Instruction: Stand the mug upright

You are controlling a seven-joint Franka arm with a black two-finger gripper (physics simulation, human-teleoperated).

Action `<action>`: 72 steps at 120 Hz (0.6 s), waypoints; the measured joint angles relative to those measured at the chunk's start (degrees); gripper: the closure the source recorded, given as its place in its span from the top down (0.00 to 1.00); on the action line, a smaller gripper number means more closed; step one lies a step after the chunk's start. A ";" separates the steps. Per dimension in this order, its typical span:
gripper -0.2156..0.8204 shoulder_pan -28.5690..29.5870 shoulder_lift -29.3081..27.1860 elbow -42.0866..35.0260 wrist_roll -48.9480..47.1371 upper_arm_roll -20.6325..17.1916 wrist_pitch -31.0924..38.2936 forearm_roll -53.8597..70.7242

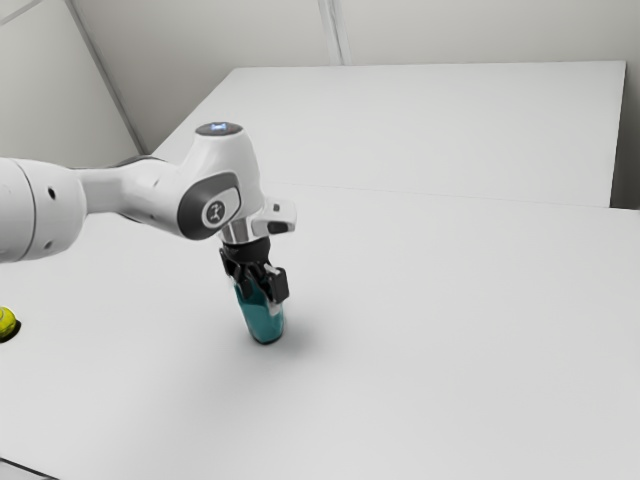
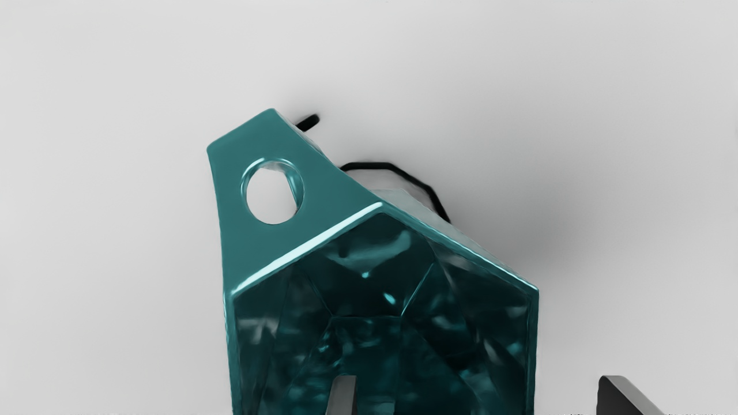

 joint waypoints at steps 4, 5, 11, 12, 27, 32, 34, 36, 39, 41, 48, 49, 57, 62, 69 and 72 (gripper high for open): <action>0.65 -0.16 -0.95 0.06 -0.06 -0.12 -0.06 0.00; 0.65 -0.20 -1.21 0.08 -0.07 -0.14 -0.08 0.00; 0.68 -0.41 -2.78 0.21 -0.13 -0.31 -0.24 -0.02; 0.69 -0.45 -3.04 0.27 -0.14 -0.33 -0.26 -0.03; 0.73 -0.81 -5.79 2.95 -0.23 -0.93 -1.41 -0.45; 0.74 -0.83 -6.09 5.11 -0.28 -0.91 -2.18 -0.88; 0.75 -0.83 -5.86 6.87 -0.34 -0.90 -2.81 -1.05; 0.75 -0.79 -5.63 8.46 -0.40 -0.90 -3.50 -1.20; 0.75 -0.69 -5.30 11.10 -0.53 -0.87 -4.70 -1.37; 0.76 -0.63 -5.02 12.82 -0.61 -0.83 -5.45 -1.46; 0.77 -0.32 -3.79 17.99 -0.93 -0.76 -7.77 -1.56; 0.77 -0.27 -3.65 18.72 -0.98 -0.74 -8.11 -1.58; 0.77 0.18 -3.09 23.44 -1.33 -0.51 -10.80 -1.76; 0.78 -0.81 -2.75 26.03 -1.54 0.84 -12.54 -1.85; 0.78 -7.46 -2.30 28.89 -1.82 7.96 -15.04 -1.98; 0.78 -10.87 -2.26 29.87 -1.94 11.63 -16.10 -2.02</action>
